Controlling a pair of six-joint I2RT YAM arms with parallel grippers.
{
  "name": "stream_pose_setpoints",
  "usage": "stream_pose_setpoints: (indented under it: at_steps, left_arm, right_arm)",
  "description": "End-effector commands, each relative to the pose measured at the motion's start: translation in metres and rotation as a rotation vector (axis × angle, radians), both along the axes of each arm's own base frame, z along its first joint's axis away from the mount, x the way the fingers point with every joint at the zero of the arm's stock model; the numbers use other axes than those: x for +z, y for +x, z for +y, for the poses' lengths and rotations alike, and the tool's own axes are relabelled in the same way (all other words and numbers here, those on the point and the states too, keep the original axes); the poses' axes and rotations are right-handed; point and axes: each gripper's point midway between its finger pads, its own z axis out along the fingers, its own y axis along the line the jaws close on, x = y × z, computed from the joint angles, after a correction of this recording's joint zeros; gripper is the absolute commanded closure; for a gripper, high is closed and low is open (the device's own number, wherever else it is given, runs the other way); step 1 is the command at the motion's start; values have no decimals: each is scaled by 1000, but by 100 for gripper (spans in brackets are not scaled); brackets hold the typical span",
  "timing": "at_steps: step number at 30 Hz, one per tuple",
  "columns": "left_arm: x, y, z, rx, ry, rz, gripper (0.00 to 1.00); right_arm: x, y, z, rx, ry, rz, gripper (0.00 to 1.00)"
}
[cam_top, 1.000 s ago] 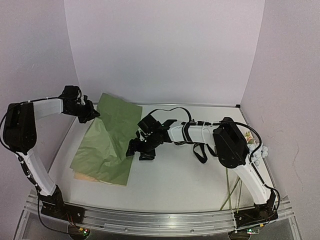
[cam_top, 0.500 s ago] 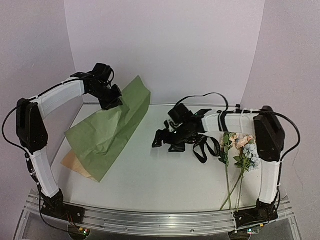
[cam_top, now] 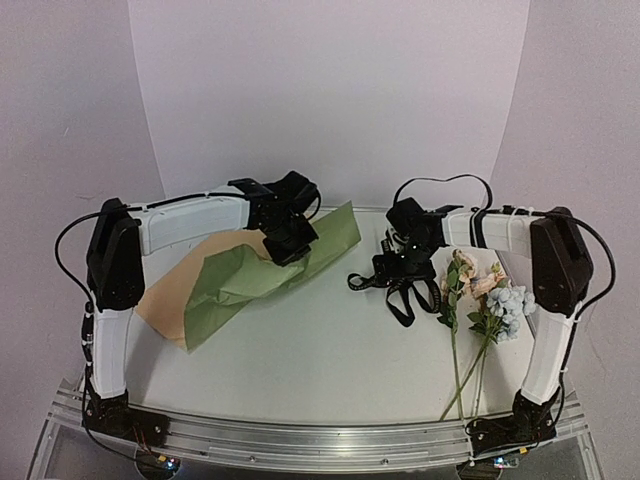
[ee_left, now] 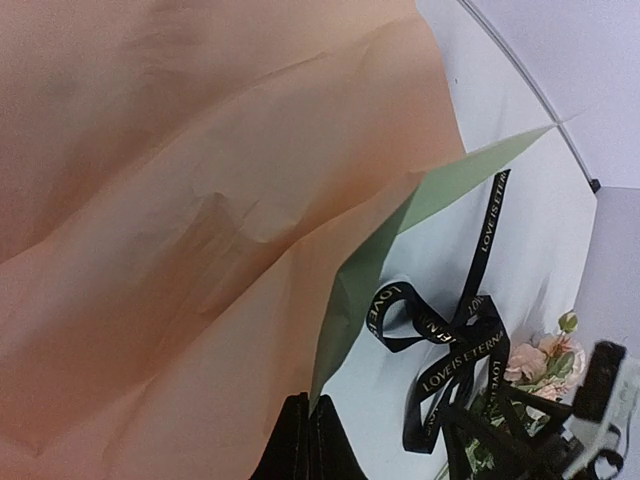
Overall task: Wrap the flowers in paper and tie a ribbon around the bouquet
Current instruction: Unfold the folded wrapping paper at the center of the board.
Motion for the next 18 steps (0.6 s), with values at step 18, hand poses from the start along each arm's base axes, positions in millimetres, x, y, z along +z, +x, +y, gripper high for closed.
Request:
stream_pose_setpoints:
  at_steps: [18]
  left_arm:
    - [39,1,-47,139,-324,-24,100]
  right_arm:
    - [-61,34,-30,-272,-165,287,31]
